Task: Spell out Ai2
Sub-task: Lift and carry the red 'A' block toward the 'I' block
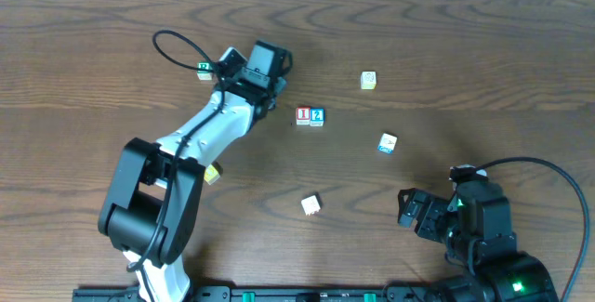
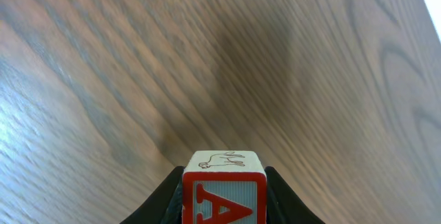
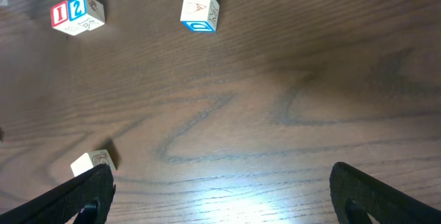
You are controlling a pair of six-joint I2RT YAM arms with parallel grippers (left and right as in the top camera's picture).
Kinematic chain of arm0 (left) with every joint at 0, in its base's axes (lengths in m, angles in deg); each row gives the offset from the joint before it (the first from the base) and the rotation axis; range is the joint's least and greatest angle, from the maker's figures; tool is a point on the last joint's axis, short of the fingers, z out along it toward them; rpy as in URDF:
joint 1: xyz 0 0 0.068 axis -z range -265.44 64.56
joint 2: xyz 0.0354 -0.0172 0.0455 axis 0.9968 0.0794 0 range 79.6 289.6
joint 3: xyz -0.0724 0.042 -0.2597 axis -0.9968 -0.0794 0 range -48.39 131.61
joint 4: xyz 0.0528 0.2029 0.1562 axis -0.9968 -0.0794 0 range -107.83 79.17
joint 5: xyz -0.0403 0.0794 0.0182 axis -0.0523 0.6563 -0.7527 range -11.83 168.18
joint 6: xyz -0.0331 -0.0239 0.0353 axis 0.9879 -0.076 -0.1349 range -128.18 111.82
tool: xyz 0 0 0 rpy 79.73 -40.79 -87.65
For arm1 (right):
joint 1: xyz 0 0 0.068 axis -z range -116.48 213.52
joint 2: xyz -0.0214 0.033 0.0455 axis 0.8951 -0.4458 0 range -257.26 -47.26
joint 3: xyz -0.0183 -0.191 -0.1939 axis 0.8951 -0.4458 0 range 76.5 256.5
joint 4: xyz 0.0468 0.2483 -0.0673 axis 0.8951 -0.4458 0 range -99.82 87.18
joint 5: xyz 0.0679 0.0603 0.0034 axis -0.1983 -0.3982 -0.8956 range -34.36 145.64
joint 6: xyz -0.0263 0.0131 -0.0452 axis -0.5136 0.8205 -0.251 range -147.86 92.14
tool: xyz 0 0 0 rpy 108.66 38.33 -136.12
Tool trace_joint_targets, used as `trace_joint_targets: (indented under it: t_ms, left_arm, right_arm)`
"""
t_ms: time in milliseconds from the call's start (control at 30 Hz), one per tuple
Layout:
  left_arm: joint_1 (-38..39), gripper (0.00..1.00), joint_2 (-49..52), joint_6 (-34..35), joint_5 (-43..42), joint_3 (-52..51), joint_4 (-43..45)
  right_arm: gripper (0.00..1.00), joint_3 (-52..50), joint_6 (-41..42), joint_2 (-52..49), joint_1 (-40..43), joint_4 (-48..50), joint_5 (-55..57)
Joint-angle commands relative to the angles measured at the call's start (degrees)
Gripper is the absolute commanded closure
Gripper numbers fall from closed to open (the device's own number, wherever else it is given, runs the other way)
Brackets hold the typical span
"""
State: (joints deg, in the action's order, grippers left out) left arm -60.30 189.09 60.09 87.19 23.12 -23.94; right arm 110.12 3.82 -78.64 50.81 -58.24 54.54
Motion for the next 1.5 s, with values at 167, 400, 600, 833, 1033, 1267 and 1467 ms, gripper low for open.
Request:
trace_joint_targets:
  t_ms: [167, 400, 600, 833, 1033, 1267, 1467]
  left_arm:
    - [1.36, 0.94, -1.42, 18.71, -0.46, 1.01, 0.00]
    - [3.50, 0.94, -1.42, 33.94, -0.52, 1.01, -7.26]
    - [5.27, 0.94, -1.42, 41.22, 0.39, 1.05, -10.62]
    - [5.64, 0.94, -1.42, 44.63, 1.46, 1.05, -14.51]
    - [5.64, 0.94, -1.11, 44.46, 2.60, 1.05, -15.58]
    - [5.84, 0.94, 0.37, 44.39, 2.58, 1.05, -14.23]
    - [6.78, 0.94, 0.87, 43.52, 3.72, 1.05, -12.33]
  right_arm:
    - [0.01, -0.09, 0.87, 0.24, -0.11, 0.09, 0.00]
    - [0.01, -0.11, 0.87, 0.24, -0.11, 0.07, 0.00]
    - [0.01, -0.11, 0.87, 0.24, -0.11, 0.09, 0.00]
    - [0.01, -0.09, 0.87, 0.24, -0.11, 0.09, 0.00]
    - [0.01, -0.11, 0.87, 0.24, -0.11, 0.07, 0.00]
    - [0.01, -0.11, 0.87, 0.24, -0.11, 0.07, 0.00]
    - [0.01, -0.11, 0.87, 0.24, -0.11, 0.07, 0.00]
